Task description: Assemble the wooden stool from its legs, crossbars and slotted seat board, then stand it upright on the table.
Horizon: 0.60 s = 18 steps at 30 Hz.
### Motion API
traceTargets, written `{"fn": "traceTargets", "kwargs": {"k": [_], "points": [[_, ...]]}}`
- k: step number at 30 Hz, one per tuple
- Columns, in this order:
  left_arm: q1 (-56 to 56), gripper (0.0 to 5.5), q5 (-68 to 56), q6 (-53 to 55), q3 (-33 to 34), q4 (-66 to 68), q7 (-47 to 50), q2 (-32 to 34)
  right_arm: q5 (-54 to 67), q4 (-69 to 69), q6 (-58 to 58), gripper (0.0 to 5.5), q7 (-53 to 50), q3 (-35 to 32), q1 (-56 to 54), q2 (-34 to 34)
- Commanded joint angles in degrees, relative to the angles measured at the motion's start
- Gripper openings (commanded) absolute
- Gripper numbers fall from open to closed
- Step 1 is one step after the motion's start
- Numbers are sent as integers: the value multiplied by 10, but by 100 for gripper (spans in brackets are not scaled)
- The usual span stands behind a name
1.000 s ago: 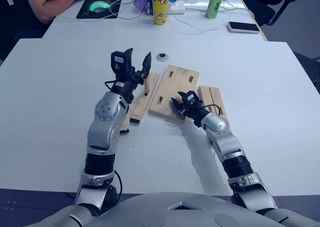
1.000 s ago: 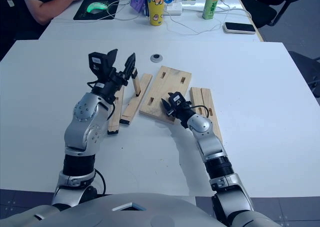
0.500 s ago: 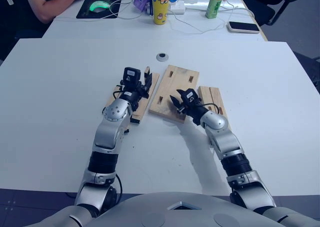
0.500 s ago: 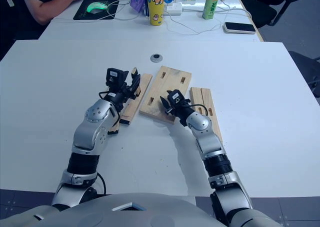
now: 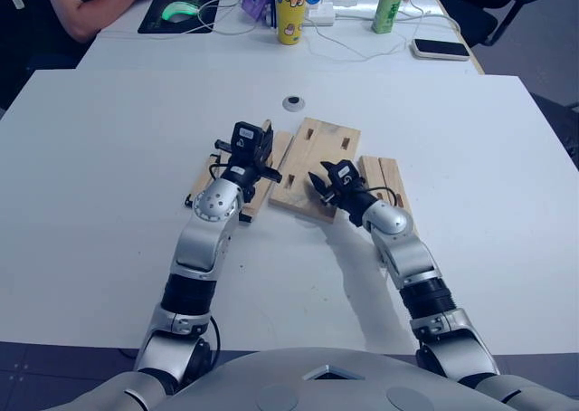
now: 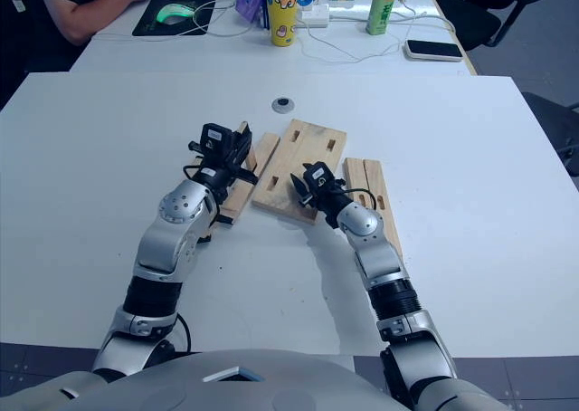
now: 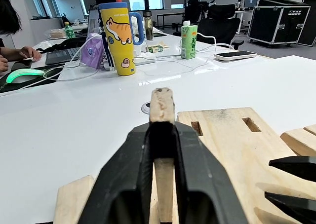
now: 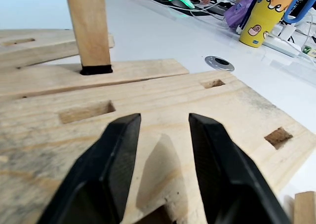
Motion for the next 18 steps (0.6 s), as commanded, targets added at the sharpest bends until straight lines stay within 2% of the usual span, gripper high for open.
{"fn": "traceTargets", "kwargs": {"k": [1,3,6,11,18], "points": [[-39,42,-14,-29,31,-23,-1,-3,8,1,10,180,-13,-20,-13,5],[-68,42,-31,-28,54,-34,-6,0,26,-3,7,180,-12,-39,-20,6],[-116,42,-93,-10,98,-42,-40,9,112,-12,36,217,36,-96,-40,3],[-162,42,-244,50,159,-26,-137,29,310,13,152,300,147,-216,-109,-43],[-227,42,-436,167,233,28,-236,75,491,58,347,412,264,-301,-160,-113]]}}
